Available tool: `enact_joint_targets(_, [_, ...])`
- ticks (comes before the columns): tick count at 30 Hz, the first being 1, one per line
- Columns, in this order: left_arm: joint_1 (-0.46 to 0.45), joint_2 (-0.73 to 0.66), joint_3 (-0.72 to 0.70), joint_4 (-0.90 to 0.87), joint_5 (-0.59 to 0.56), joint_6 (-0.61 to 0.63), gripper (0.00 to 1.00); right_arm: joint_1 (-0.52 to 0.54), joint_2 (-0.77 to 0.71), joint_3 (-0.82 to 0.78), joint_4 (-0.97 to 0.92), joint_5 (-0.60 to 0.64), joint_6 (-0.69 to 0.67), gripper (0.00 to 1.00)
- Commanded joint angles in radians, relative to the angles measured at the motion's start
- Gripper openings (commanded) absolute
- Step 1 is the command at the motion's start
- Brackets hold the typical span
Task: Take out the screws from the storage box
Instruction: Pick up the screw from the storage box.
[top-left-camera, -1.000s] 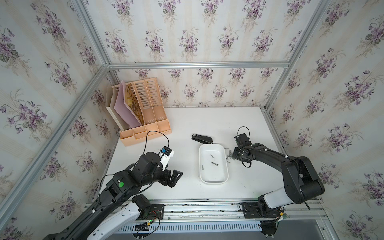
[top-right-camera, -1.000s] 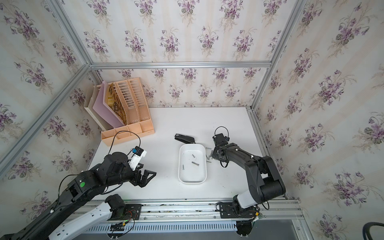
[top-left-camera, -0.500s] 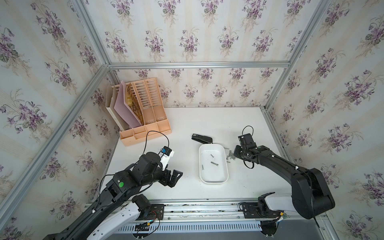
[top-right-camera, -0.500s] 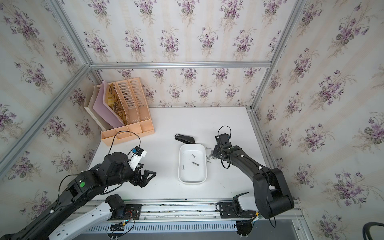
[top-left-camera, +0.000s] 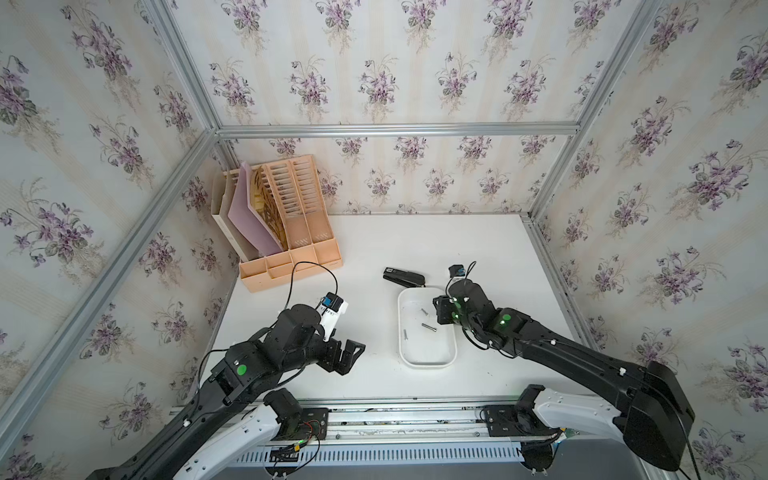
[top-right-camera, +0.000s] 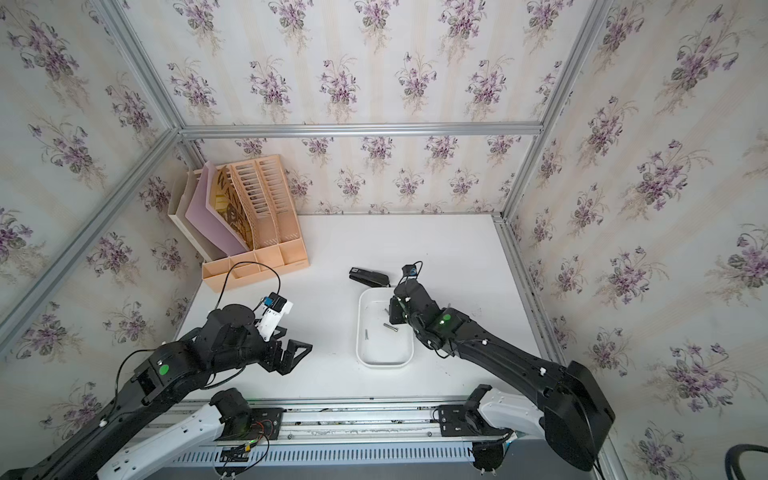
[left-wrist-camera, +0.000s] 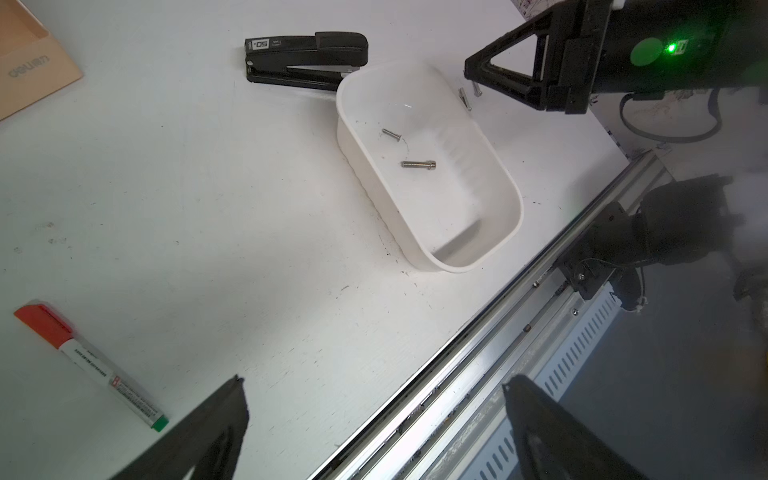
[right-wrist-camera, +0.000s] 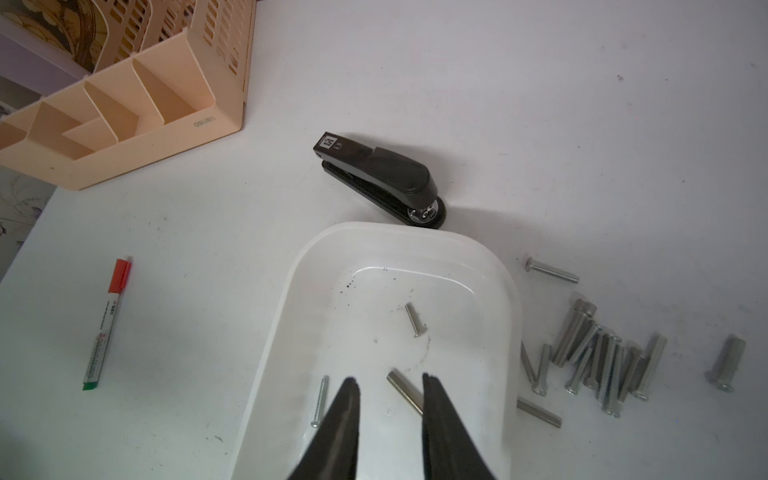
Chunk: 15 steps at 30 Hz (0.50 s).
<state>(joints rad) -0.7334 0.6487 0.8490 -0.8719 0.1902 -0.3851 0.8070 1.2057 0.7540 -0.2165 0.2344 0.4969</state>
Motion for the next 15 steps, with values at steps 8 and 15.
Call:
enact_joint_targets(8, [0.0,-0.001,0.001,0.014,0.003,-0.004,0.99,0.015,0.323,0.146,-0.06,-0.003,-0.023,0.27])
enact_joint_targets(15, [0.001,-0.004,0.002,0.013,0.003,-0.004,0.99,0.01,0.46,0.224,-0.113,0.006,-0.025,0.31])
